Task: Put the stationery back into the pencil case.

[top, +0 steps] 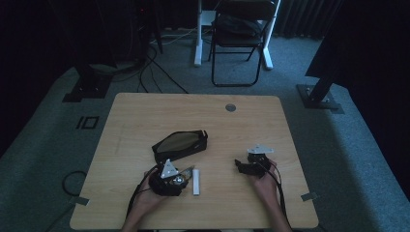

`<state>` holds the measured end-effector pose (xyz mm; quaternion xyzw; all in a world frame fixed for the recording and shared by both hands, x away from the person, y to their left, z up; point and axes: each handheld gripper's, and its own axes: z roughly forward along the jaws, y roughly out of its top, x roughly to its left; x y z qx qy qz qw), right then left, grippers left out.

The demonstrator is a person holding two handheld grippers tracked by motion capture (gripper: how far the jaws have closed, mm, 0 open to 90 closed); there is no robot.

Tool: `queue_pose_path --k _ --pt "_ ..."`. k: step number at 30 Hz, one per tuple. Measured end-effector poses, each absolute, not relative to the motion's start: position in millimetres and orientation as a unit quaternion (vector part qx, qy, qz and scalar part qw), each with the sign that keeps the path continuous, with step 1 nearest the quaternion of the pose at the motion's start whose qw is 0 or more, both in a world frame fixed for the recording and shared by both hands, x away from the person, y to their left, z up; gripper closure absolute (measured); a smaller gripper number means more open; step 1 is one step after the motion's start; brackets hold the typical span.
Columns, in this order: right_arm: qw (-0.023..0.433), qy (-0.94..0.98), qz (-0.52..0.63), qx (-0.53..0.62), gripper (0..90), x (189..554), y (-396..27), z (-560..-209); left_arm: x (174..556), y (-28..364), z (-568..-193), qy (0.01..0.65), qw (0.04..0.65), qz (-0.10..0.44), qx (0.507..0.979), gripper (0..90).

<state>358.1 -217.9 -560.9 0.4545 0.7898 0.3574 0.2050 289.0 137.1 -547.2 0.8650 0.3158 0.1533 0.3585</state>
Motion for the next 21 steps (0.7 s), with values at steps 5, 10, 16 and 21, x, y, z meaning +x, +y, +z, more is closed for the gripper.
queue_pose_path --k 5,10,16,21 --pt "0.205 0.790 0.357 0.455 27.4 358.1 -217.9 -560.9 291.5 137.7 -551.0 0.317 0.346 0.155 0.869 33.4" --pt "0.205 0.790 0.357 0.454 27.4 358.1 -217.9 -560.9 294.6 138.0 -552.5 0.318 0.351 0.146 0.868 34.6" --pt "0.205 0.790 0.357 0.454 27.4 358.1 -217.9 -560.9 295.8 138.8 -552.3 0.317 0.351 0.142 0.870 36.8" --pt "0.205 0.790 0.357 0.454 27.4 358.1 -217.9 -560.9 296.6 139.2 -551.2 0.312 0.350 0.141 0.872 41.1"
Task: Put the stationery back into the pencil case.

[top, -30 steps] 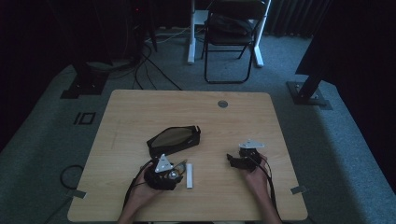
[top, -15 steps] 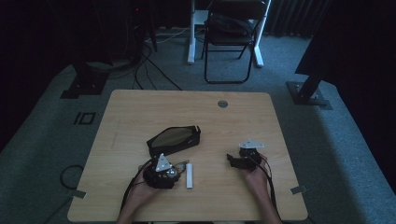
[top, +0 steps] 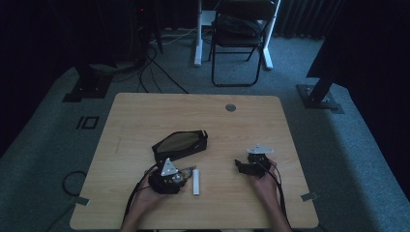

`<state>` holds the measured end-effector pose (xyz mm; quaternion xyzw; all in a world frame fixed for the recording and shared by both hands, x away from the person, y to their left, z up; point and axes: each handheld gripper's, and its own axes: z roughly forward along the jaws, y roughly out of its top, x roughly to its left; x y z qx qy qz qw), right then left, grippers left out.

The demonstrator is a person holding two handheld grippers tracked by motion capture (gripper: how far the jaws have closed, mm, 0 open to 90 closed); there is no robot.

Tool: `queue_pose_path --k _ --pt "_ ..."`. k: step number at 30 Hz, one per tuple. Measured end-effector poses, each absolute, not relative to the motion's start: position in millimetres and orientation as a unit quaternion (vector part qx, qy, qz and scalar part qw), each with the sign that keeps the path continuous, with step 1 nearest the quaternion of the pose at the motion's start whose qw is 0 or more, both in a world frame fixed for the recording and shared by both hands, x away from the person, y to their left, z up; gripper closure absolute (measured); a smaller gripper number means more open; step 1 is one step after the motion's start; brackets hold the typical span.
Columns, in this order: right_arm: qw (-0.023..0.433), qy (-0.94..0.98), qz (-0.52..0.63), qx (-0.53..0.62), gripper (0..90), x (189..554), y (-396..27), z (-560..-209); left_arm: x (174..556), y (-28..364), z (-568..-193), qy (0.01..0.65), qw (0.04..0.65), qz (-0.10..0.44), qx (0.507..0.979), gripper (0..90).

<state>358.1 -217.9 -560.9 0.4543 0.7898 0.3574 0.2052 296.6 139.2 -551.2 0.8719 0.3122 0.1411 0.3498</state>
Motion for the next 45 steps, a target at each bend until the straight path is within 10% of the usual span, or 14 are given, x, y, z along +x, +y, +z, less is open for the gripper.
queue_pose_path --k 45 --pt "0.205 0.791 0.357 0.453 27.4 357.9 -217.7 -560.9 288.7 145.2 -527.6 0.305 0.387 0.154 0.856 41.7"
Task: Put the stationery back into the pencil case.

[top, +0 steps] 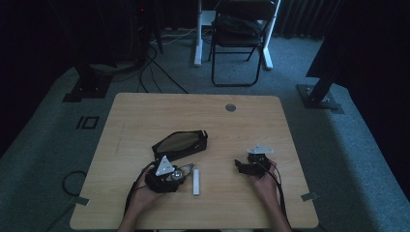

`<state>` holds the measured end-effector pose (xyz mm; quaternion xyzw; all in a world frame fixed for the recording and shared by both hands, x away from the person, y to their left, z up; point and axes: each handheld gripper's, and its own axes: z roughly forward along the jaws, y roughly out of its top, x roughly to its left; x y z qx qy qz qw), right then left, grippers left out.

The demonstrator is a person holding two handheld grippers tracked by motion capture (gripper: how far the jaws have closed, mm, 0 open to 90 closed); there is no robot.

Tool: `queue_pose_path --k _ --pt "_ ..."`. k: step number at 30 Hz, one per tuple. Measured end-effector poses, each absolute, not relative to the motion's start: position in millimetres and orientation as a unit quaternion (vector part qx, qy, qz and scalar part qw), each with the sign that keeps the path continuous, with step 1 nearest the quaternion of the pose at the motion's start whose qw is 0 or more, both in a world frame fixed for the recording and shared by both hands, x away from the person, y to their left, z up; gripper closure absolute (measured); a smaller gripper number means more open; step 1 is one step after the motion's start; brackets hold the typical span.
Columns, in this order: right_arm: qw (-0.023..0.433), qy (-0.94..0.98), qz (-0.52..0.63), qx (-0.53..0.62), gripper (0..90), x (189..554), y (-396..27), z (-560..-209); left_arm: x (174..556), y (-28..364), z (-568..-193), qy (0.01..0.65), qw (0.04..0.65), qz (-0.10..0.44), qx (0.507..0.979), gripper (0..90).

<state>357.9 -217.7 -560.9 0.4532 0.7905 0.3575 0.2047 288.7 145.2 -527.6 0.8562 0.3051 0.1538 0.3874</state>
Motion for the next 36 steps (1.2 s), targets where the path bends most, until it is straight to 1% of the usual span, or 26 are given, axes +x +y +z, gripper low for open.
queue_pose_path --k 36 --pt "0.205 0.790 0.358 0.453 27.3 357.9 -217.7 -560.9 281.9 145.6 -489.5 0.279 0.423 0.164 0.846 41.6"
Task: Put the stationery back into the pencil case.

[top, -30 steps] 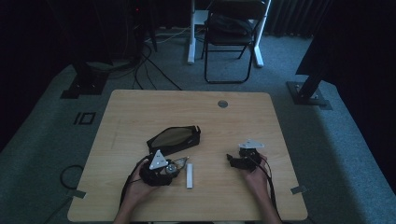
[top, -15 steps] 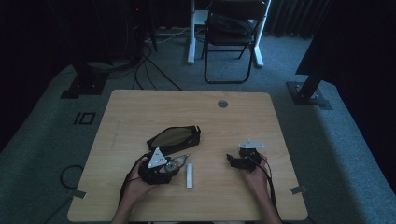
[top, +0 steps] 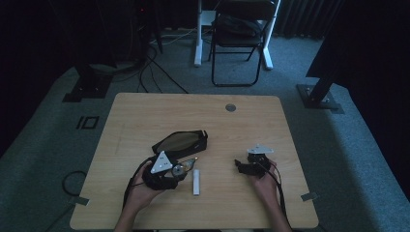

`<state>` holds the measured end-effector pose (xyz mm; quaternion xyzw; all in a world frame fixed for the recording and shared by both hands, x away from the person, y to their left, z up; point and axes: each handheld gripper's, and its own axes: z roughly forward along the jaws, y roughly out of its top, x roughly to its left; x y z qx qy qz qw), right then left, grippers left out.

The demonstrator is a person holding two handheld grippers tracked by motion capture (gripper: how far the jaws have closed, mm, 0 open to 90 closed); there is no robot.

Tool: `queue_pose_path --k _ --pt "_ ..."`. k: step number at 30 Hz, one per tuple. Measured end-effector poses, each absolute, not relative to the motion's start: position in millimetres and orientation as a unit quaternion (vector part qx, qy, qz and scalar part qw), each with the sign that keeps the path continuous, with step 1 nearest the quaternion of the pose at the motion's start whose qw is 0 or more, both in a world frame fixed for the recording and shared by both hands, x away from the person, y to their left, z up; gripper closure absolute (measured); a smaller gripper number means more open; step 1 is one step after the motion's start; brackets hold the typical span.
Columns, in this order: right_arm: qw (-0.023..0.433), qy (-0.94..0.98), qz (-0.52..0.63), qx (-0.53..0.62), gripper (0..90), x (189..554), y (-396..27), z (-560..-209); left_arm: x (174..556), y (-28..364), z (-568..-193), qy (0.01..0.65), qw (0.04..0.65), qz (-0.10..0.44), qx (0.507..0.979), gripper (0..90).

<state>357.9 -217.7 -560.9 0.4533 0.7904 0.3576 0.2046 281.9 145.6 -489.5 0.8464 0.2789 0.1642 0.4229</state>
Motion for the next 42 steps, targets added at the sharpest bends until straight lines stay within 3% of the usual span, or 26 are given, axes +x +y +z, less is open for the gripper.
queue_pose_path --k 42 --pt "0.205 0.790 0.358 0.453 27.3 357.9 -217.7 -560.9 283.6 152.5 -454.5 0.263 0.445 0.185 0.836 41.6"
